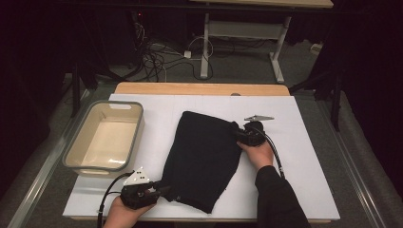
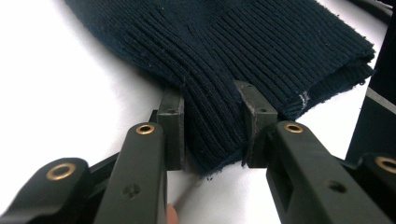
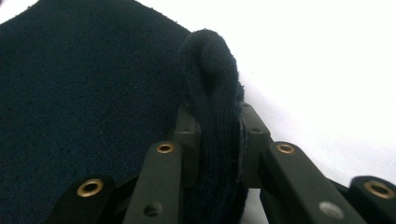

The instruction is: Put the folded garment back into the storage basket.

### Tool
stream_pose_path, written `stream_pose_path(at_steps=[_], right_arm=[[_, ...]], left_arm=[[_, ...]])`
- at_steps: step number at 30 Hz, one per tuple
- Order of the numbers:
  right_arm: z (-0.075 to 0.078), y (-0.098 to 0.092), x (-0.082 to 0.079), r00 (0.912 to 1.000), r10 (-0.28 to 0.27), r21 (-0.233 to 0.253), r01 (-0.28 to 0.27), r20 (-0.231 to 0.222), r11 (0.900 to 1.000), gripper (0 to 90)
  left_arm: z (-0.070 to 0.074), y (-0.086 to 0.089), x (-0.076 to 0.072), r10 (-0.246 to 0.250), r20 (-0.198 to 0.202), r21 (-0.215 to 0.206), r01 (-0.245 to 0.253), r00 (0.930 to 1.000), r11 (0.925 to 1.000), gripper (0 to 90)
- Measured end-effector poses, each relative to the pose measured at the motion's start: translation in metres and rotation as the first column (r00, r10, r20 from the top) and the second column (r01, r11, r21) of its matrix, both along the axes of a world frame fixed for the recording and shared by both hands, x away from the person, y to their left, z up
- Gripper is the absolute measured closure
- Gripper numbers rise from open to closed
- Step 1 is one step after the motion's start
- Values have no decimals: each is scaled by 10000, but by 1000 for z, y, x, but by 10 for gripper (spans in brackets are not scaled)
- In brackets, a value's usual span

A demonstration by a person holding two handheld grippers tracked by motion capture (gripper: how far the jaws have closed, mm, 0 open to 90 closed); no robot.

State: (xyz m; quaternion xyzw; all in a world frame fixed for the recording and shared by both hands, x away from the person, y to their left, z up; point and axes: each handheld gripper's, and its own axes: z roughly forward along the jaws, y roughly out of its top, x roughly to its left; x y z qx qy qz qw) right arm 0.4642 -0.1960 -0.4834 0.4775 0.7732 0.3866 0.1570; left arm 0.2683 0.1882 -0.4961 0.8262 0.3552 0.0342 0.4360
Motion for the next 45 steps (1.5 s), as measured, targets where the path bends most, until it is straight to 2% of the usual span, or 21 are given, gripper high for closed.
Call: stream_pose_path(at_steps=[5, 8, 10, 14, 16, 23, 25, 29, 32, 33, 35, 37, 39, 41, 45], right_arm=[[1, -2, 0, 9999, 47, 252, -43, -158, 9997, 768], [3, 2, -1, 9996, 254, -82, -253, 139, 9996, 779], [6, 5, -3, 9988, 318, -235, -309, 384, 9992, 785], [16, 10, -9, 9937, 325, -185, -307, 1069, 9994, 790], [22, 14, -11, 9903, 345, -206, -321, 1344, 9993, 791], [33, 31, -14, 9835, 520, -51, -519, 1736, 9986, 790], [34, 37, -14, 9799, 577, 3, -588, 1911, 9983, 790], [28, 46, -11, 9798, 620, 4, -632, 1900, 9980, 788], [18, 45, -8, 9865, 468, -111, -456, 1569, 9989, 785], [16, 44, -8, 9871, 416, -133, -400, 1549, 9991, 784], [12, 42, -8, 9885, 337, -91, -327, 1475, 9994, 783], [9, 41, -8, 9896, 354, -261, -320, 1392, 9991, 783], [7, 40, -9, 9906, 359, -326, -318, 1319, 9990, 781], [4, 39, -9, 9916, 319, -350, -277, 1253, 9990, 779], [1, 39, -9, 9916, 277, -405, -227, 1265, 9989, 776]], left_arm=[[6, -2, 4, -60, -358, 297, 71, 9993, 9995, 660], [15, -5, 8, -216, -520, 969, 266, 9984, 9949, 666], [23, -9, 11, -308, -738, 1493, 416, 9968, 9879, 667], [38, -13, 19, -352, -1264, 2456, 657, 9913, 9671, 669], [45, -13, 22, -287, -1396, 2875, 682, 9898, 9554, 671], [61, -4, 31, 255, -1670, 4067, 453, 9856, 9124, 675], [65, -1, 33, 404, -1774, 4381, 422, 9833, 8979, 675], [64, 4, 38, 658, -2191, 4753, 476, 9735, 8785, 675], [59, 1, 42, 672, -2459, 4918, 647, 9670, 8683, 675], [58, 0, 43, 623, -2535, 5008, 759, 9653, 8622, 675], [56, -1, 46, 645, -2707, 5015, 836, 9605, 8611, 675], [55, -2, 48, 649, -2857, 5044, 925, 9561, 8585, 674], [53, -3, 50, 622, -2943, 5090, 1013, 9537, 8548, 674], [53, -3, 51, 592, -2988, 5089, 1066, 9525, 8542, 674], [52, -1, 53, 562, -3161, 4953, 1142, 9471, 8612, 674]])
